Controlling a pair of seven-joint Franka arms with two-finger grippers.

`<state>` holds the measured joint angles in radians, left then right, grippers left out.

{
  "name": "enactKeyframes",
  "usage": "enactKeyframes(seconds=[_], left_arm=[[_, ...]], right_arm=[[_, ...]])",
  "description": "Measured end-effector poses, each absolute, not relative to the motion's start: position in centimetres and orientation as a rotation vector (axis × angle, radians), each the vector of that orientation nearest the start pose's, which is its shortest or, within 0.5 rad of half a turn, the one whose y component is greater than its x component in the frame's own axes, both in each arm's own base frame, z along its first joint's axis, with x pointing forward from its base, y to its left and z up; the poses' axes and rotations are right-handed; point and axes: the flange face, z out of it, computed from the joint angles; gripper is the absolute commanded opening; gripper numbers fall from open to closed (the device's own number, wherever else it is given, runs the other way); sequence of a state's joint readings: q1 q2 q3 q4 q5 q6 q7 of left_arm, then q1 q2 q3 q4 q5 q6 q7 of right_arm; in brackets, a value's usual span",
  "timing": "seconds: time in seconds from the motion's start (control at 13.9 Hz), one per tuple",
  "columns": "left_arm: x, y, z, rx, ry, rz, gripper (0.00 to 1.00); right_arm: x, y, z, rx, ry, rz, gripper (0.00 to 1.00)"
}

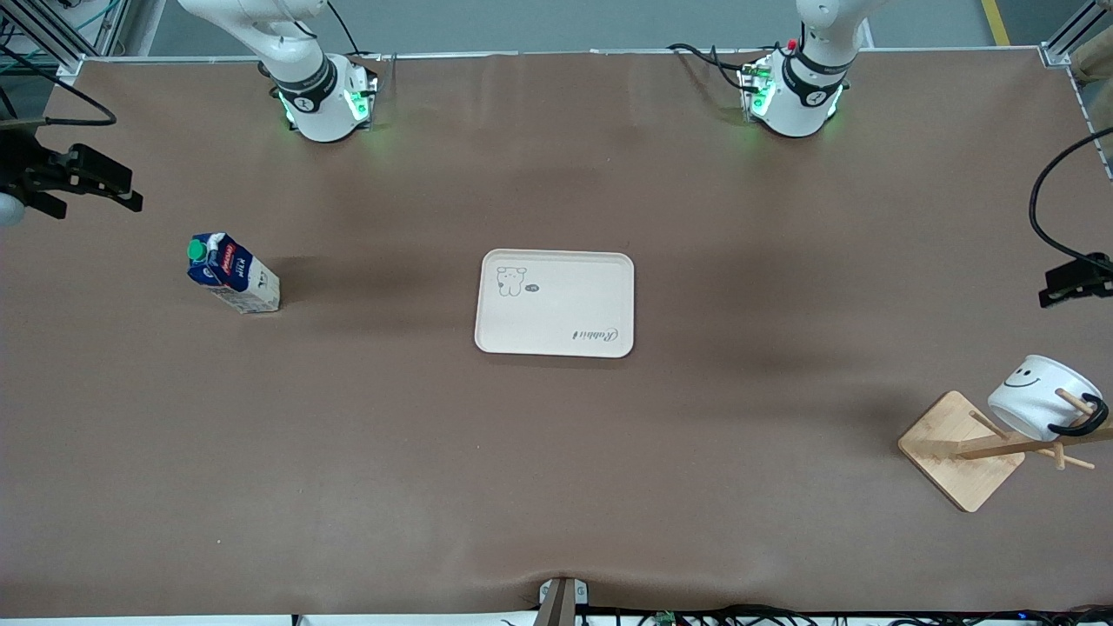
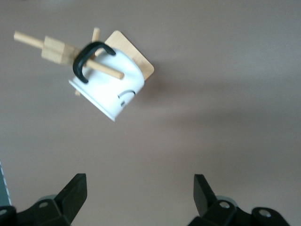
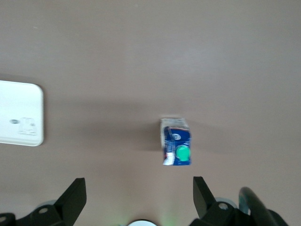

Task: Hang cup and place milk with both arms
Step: 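Open the left gripper and lift it off the hanging mug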

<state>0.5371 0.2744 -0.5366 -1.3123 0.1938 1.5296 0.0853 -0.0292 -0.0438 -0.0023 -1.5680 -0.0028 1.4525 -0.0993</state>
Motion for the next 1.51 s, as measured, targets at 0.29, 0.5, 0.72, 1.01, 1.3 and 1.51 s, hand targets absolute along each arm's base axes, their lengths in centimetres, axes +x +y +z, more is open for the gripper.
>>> enactKeyframes(seconds=[0.29, 0.5, 0.72, 1.01, 1.3, 1.51], left_arm=[[61.3, 4.5, 60.7, -3.086, 0.030, 0.072, 1.00], [61.3, 4.5, 60.7, -3.086, 0.029, 0.074, 1.00], [61.3, 3.5, 60.8, -3.089, 0.054, 0.069, 1.00], [60.6, 1.6, 62.6, -3.077, 0.084, 0.025, 1.00], [57.9, -2.9, 64.7, -3.065, 0.132, 0.031, 1.00], [55.0, -3.7, 65.4, -3.123, 0.106, 0.041, 1.00]], right_arm=[[52.8, -1.8, 63.8, -3.146, -0.105, 0.118, 1.00], [52.8, -1.8, 63.8, -3.146, -0.105, 0.119, 1.00], [52.8, -1.9, 63.8, -3.146, -0.103, 0.121, 1.00], [52.8, -1.9, 63.7, -3.145, -0.102, 0.130, 1.00], [52.7, -2.0, 63.5, -3.143, -0.099, 0.148, 1.00], [52.7, -2.0, 63.4, -3.143, -0.100, 0.153, 1.00]])
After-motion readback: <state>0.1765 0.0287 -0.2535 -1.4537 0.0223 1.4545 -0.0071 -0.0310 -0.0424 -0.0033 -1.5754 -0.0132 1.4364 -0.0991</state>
